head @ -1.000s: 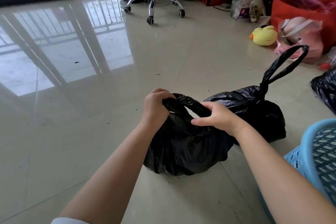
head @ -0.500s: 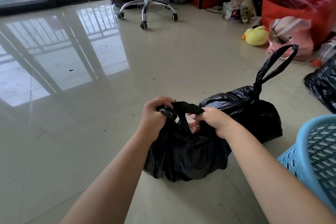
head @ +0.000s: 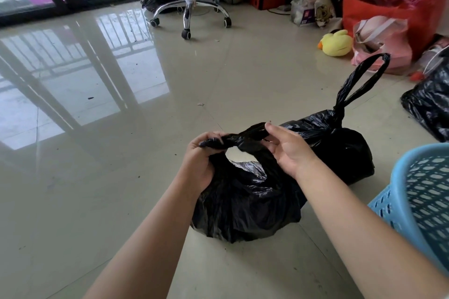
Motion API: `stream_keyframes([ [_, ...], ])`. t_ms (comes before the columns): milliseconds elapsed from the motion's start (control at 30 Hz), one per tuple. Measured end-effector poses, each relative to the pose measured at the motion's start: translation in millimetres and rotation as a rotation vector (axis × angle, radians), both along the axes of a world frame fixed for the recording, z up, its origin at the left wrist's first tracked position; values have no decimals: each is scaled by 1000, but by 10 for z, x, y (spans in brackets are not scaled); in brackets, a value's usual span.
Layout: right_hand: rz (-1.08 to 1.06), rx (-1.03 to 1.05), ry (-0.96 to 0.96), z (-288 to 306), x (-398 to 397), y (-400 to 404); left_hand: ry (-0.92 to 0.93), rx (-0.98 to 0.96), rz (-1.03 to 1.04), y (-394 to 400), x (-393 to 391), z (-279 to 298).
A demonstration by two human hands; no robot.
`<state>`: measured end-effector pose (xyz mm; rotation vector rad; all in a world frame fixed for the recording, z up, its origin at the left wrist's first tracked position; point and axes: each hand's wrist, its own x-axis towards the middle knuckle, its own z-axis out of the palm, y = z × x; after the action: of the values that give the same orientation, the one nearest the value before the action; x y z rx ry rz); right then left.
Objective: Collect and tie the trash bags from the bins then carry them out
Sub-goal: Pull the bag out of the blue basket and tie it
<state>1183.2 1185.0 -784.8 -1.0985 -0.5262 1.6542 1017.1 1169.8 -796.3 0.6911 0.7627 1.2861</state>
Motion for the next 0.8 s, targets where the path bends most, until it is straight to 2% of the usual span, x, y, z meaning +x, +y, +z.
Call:
stream_keyframes([
  [133, -238, -8, 196, 85, -7, 112, -41, -125, -198, -22, -24, 45],
  [233, -330, 84, 457, 256, -40, 141, -150, -99, -124, -30, 35, 143],
  [267, -352, 90, 475, 304, -47, 143, -200, -95, -41, -34, 65, 194],
  [300, -347, 92, 421, 338, -51, 134, -271, -106, 44, -30, 89, 229],
  [367, -279, 122, 191, 357, -9, 110, -465, -159, 175, 33, 66, 220],
  [400, -227, 174, 23, 339, 44, 97, -516, -178, 185, 52, 40, 222],
  [467, -65, 352, -519, 260, 185, 60, -428, -195, 110, 40, -26, 211],
  [533, 145, 558, -1126, 160, 288, 6, -189, -206, 46, 14, -113, 131],
  [567, 252, 636, -1395, 76, 339, -23, -5, -192, 57, -9, -154, 94],
  [600, 369, 696, -1608, -16, 380, -53, 261, -140, 88, -25, -205, 42],
  [633, 471, 724, -1752, -81, 412, -97, 606, -45, 129, -44, -261, -37],
  [700, 627, 708, -1922, -234, 520, -167, 1273, 306, 171, -96, -370, -170],
  [733, 625, 751, -1982, -306, 588, -189, 1474, 487, 179, -127, -429, -221],
  [800, 549, 852, -2103, -391, 683, -218, 1693, 717, 114, -200, -518, -309],
])
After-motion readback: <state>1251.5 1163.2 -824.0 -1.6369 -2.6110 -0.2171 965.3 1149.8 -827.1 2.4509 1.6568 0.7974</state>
